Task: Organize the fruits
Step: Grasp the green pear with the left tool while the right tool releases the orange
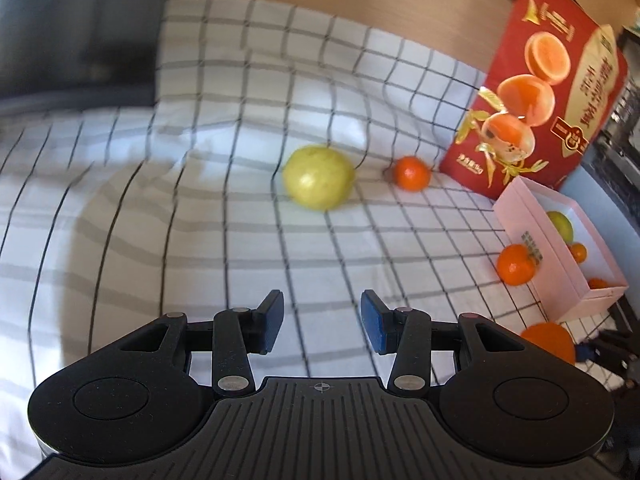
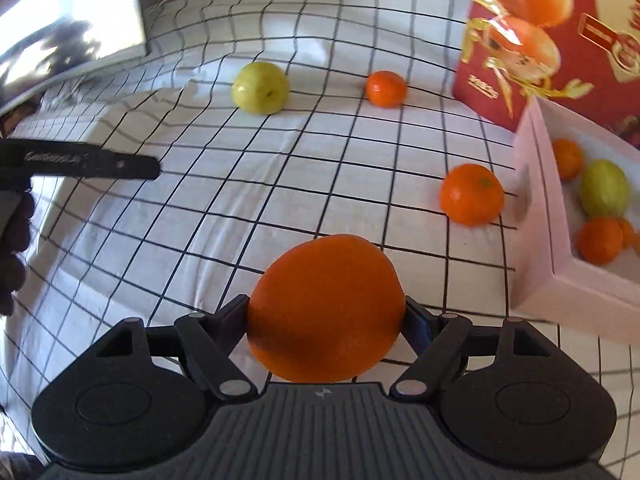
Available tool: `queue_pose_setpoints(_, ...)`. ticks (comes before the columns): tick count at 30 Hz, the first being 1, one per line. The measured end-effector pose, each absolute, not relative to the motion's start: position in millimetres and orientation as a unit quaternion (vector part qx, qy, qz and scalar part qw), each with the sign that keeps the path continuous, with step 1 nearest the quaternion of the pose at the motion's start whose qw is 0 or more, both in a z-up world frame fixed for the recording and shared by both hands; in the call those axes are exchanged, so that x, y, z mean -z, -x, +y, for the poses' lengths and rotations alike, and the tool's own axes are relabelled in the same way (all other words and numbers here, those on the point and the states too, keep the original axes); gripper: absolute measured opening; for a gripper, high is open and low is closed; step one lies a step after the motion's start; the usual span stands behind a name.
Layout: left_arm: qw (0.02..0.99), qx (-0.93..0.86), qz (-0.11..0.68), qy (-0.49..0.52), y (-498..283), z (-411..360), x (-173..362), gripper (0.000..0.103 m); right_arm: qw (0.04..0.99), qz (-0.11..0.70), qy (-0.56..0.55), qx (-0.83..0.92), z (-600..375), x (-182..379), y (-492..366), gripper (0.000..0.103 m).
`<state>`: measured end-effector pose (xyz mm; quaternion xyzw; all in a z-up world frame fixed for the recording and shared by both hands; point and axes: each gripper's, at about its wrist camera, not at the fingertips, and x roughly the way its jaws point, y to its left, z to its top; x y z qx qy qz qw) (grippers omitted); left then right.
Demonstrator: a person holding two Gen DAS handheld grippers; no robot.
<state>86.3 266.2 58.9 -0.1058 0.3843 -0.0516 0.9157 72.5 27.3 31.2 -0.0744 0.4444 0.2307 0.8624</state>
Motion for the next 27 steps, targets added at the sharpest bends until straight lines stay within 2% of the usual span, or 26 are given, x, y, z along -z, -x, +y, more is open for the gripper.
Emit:
queue_pose_setpoints(7,0.934,0.042,0.350,0.059,-137.1,259.3,-73.1,0.047,0.872,0.438,0.061,-0.210,18.2,-28.9,-59.9,0.080)
queue_pose_setpoints(15,0.932,0.046,0.355,-0.048,-192.3,229.9,-61.6,0.047,0.866,0.456,0.067,-0.195,18.5,-14.6,-52.2,0.081)
queue_pose_setpoints(22,0.926,0.049,0.361,-0.097,-195.4,218.4,-48.3,0.058,0.871,0.448,0.071,-0.190,15.2,-11.6,-49.7,0.082)
queue_pose_setpoints(25,0.925,0.070,0.366,-0.078,-194.4,224.4,-49.4,0.067,0.873,0.442,0.084,-0.188,18.6,-9.9,-47.3,0.084)
queue_pose_setpoints(27,0.925,0.081,0.367,-0.052,-194.5,231.8,-50.3,0.068,0.874,0.440,0.084,-0.188,20.1,-9.2,-46.6,0.086)
